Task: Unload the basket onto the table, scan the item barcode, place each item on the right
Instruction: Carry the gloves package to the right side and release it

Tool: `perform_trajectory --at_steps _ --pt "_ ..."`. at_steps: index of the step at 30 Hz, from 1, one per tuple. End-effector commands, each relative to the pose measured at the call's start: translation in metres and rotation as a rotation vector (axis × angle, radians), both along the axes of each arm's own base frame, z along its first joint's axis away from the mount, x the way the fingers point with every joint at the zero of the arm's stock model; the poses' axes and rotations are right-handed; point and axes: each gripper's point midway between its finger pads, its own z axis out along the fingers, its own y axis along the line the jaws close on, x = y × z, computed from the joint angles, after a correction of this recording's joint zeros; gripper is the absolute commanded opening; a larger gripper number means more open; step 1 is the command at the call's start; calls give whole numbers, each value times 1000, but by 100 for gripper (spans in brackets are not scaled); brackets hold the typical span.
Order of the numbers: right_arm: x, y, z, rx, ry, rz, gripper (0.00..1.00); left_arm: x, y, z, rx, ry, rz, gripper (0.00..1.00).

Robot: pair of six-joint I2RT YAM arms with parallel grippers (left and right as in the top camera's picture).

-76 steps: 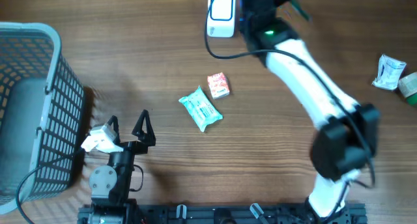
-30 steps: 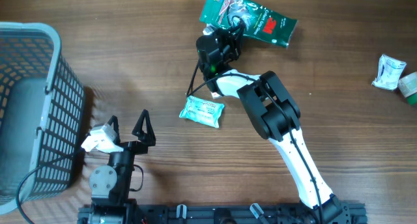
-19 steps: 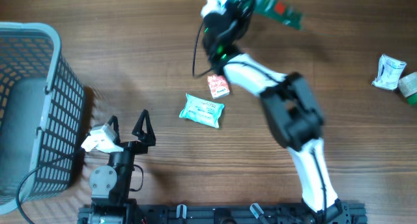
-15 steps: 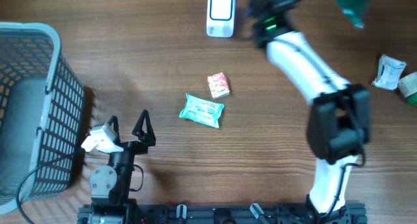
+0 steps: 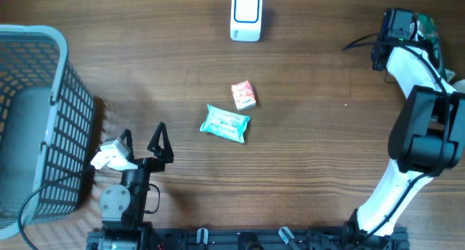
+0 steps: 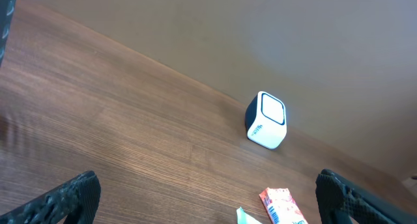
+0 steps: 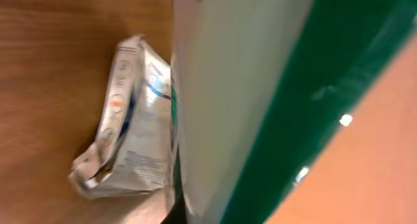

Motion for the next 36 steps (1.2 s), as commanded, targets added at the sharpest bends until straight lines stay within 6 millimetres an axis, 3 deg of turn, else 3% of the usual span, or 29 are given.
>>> perform_trajectory --at_steps 1,3,5,8,10,15,19,24,25,26,27,28,31,33,34,35,36 --pt "17 30 37 36 -180 37 4 0 -1 -2 15 0 -9 100" --pt "23 56 67 35 -234 96 4 0 -1 -2 15 0 -8 100" --pt "28 85 81 39 -236 165 5 0 -1 -2 15 0 -9 100" --pt "36 134 65 109 -169 290 4 0 -1 -2 15 0 -8 100" --pt "37 153 48 213 -154 329 4 0 -1 -2 15 0 -9 100" --pt "30 133 -8 272 -63 246 4 0 -1 -2 15 0 -8 100" --pt "17 92 -49 213 42 148 4 0 -1 -2 15 0 -8 100" --pt "-22 16 -56 235 -70 -126 7 0 -1 -2 15 0 -8 100" --pt "-32 4 -56 238 -96 -184 12 0 -1 -2 15 0 -9 100" --pt "-39 -4 -59 260 -100 -217 34 0 -1 -2 15 0 -9 100" --pt "-42 -5 -65 315 -97 -224 76 0 -1 -2 15 0 -8 100" --pt "-38 0 -65 376 -111 -213 100 0 -1 -2 15 0 -8 100" --pt "-9 31 -40 519 -193 -118 100 0 -1 -2 15 0 -8 100" --pt "14 64 -5 625 -262 -23 100 0 -1 -2 15 0 -8 100" --pt "28 94 27 715 -332 50 100 0 -1 -2 15 0 -8 100" --pt "32 118 43 800 -365 99 100 0 -1 -2 15 0 -8 100" --pt "34 170 62 1000 -375 211 100 0 -1 -2 15 0 -8 100"
